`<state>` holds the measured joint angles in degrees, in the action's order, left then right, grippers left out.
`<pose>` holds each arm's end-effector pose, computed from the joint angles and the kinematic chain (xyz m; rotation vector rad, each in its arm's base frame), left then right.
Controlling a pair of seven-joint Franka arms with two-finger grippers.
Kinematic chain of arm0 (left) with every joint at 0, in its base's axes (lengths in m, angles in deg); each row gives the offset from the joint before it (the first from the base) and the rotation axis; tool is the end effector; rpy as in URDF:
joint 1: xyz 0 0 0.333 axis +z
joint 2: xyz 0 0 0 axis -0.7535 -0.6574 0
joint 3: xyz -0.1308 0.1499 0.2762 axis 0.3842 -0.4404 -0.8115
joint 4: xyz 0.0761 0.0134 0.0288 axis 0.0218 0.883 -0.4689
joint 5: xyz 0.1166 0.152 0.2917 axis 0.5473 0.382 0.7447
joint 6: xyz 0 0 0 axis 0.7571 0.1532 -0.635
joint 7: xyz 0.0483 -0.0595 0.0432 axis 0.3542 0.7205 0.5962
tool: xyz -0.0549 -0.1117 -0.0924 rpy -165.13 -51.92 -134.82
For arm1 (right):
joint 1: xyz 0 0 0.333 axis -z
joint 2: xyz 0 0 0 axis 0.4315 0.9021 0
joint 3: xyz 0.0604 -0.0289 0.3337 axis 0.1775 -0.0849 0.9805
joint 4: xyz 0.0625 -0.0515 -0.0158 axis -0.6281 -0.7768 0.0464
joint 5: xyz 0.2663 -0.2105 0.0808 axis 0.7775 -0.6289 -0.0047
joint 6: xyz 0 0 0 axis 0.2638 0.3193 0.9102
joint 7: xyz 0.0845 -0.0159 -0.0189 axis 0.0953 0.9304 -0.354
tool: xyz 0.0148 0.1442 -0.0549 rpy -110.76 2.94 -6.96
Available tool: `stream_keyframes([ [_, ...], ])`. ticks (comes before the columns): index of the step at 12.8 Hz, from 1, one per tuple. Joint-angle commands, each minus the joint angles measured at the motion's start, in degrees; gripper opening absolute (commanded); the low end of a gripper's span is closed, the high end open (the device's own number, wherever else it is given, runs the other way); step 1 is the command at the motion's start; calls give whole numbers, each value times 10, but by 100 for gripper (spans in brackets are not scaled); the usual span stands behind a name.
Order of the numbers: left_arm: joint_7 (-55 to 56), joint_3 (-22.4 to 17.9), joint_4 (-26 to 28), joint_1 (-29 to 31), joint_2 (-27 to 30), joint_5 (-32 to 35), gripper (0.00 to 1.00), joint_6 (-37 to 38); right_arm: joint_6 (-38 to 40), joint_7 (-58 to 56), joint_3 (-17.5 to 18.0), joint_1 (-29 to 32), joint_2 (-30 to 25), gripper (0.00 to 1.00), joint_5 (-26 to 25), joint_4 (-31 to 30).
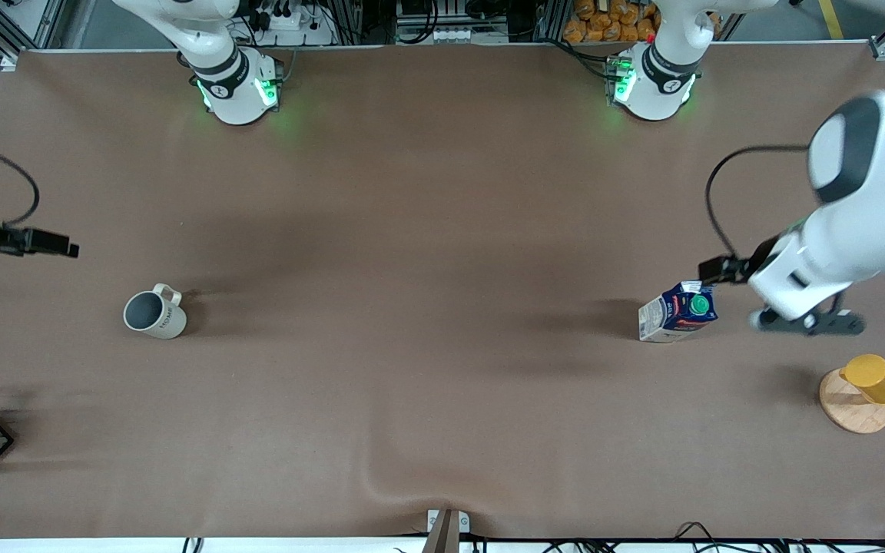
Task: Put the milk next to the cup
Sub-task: 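Reach the left gripper to the milk carton while the right gripper reaches the mug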
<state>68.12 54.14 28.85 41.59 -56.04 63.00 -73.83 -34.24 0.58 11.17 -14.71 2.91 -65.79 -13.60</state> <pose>0.6066 -0.0859 0.4515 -3.1304 0.0964 0.1923 0.5484 -0.1215 0.4507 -3.0438 0.1115 0.3429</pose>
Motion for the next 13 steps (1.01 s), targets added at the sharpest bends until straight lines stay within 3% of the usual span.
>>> stream_keyframes([
  [1,6,-2,2,4,-30,-4,100,-16,-46,-7,7,11,19,100,9,-30],
  [3,7,-2,30,5,-30,-4,100,-20,-128,-30,7,15,22,100,9,-84],
  [6,7,-3,70,5,-31,-2,100,-51,-186,-35,7,15,59,98,9,-102],
  [7,6,-3,81,7,-31,-1,100,-53,-198,-35,7,15,66,89,9,-102],
  [10,7,-3,90,7,-48,-1,100,-58,-226,-36,7,14,89,82,9,-103],
  [12,6,-2,90,9,-63,-1,100,-69,-245,-40,8,15,99,60,10,-110],
  [13,5,-2,90,10,-69,-1,100,-73,-256,-40,8,15,99,57,10,-117],
])
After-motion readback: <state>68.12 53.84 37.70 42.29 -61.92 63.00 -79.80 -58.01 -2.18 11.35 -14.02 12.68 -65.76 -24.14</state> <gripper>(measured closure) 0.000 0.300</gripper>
